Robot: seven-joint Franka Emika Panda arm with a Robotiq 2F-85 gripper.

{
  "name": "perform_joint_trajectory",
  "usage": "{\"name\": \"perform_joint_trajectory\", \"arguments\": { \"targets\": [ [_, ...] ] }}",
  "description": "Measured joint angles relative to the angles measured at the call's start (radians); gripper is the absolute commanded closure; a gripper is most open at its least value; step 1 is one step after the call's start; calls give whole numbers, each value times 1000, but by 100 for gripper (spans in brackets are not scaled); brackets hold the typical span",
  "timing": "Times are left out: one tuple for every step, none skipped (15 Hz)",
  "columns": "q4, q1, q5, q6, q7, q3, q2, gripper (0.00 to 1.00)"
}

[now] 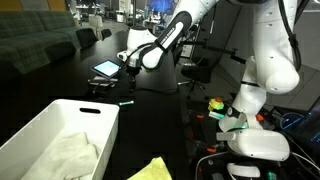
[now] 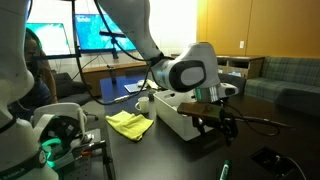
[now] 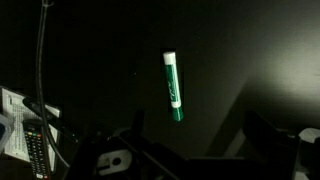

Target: Pick up the cloths from the table and put them in the box, then pick up the marker and the seal tape put them in the cup

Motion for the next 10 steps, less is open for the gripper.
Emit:
{"name": "perform_joint_trajectory", "arguments": {
  "targets": [
    [19,-2,-2,13,-7,0,29,0],
    [39,-5,-2,24,-14,2,56,0],
    [60,-7,-2,32,-20,4,83,0],
    [82,-9,-2,36,-26,6,108,0],
    [104,-12,-2,37,-32,8,133,0],
    [126,-16,-2,37,-40,11,156,0],
    [147,-20,-2,37,-47,14,178,0],
    [169,-26,-2,37,-54,17,200,0],
    [190,-36,-2,36,-62,23,221,0],
    [211,-47,-2,36,-71,30,241,0]
  ]
}}
